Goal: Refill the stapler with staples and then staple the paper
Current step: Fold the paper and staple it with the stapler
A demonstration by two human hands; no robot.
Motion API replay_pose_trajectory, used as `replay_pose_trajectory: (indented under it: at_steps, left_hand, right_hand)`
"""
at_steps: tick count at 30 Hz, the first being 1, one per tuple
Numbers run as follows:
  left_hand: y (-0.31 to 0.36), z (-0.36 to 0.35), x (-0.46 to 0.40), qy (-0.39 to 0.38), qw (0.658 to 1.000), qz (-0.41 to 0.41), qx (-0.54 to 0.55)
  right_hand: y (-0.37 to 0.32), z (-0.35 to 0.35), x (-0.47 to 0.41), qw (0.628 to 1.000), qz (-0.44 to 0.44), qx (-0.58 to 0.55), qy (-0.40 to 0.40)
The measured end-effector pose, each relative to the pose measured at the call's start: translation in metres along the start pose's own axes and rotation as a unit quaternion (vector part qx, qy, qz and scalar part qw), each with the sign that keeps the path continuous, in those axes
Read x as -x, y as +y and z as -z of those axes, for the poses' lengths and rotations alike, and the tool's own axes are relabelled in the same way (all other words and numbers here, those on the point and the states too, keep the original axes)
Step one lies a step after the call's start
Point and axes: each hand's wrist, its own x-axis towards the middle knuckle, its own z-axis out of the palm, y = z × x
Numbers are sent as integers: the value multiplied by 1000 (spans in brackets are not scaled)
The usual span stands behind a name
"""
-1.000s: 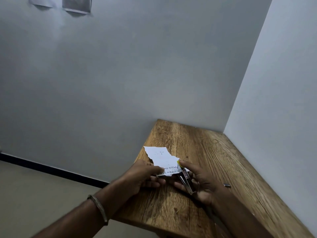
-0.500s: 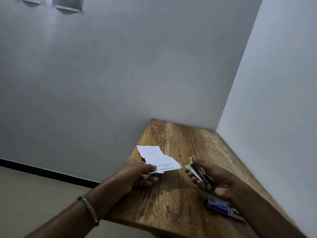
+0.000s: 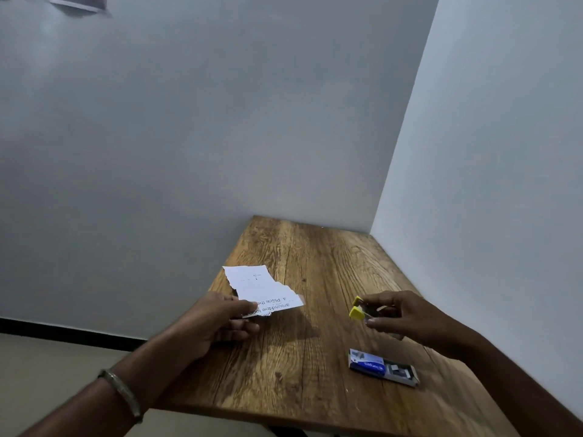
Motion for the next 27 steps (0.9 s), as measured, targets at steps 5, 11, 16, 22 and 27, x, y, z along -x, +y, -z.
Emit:
replay_pose_trajectory:
  at_steps: [5,11,16,22,27]
  left_hand:
    - [1,-1,0,3,1000,0,-1]
    - [1,-1,-1,3,1000,2,-16]
    - [0,-1,-1,4,1000,2,-15]
    - [0,-1,-1,6,1000,7,-15]
    - [1,-2,1,7,1000,12,-19]
  right_hand:
    - [12,-3,2,998,32,58,21]
    - [22,-12,4,994,50,93,31]
    - [28,-11,4,994,37,101,11]
    - [15,1,4,987,16,159,1]
    - [-31,-31,-11,935,196,267,127]
